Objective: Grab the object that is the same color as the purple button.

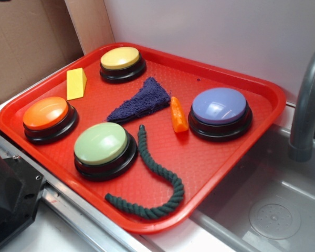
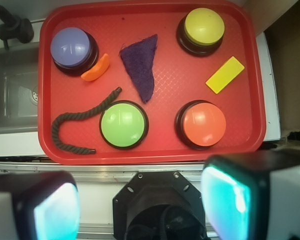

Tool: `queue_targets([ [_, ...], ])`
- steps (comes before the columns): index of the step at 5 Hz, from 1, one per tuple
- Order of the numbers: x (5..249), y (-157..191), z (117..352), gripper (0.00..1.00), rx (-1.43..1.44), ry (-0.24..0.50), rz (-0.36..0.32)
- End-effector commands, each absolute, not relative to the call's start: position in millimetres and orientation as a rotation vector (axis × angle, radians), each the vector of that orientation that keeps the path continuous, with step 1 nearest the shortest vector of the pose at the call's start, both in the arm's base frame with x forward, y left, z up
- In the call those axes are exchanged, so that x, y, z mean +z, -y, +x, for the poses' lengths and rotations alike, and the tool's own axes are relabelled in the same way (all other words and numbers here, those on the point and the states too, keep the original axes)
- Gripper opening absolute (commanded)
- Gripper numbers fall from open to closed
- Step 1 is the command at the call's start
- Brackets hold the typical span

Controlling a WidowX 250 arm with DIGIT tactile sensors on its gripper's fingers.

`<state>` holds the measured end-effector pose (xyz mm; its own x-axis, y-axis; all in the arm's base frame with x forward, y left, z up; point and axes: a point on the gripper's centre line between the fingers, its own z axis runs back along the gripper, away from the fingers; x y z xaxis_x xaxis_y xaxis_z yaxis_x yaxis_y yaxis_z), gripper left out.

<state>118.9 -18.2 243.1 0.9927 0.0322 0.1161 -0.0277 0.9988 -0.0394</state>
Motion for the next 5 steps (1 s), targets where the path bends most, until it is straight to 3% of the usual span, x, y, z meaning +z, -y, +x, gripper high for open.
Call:
queue_targets([
  [1,243.1,18.2,118.9,1.0,0.03,0.117,-0.038],
  [3,209.9,13.9,171.4,1.0,0.385,0.171,-0.093],
  [5,145.0,6.7,232.1,1.0,0.73,0.274,-0.028],
])
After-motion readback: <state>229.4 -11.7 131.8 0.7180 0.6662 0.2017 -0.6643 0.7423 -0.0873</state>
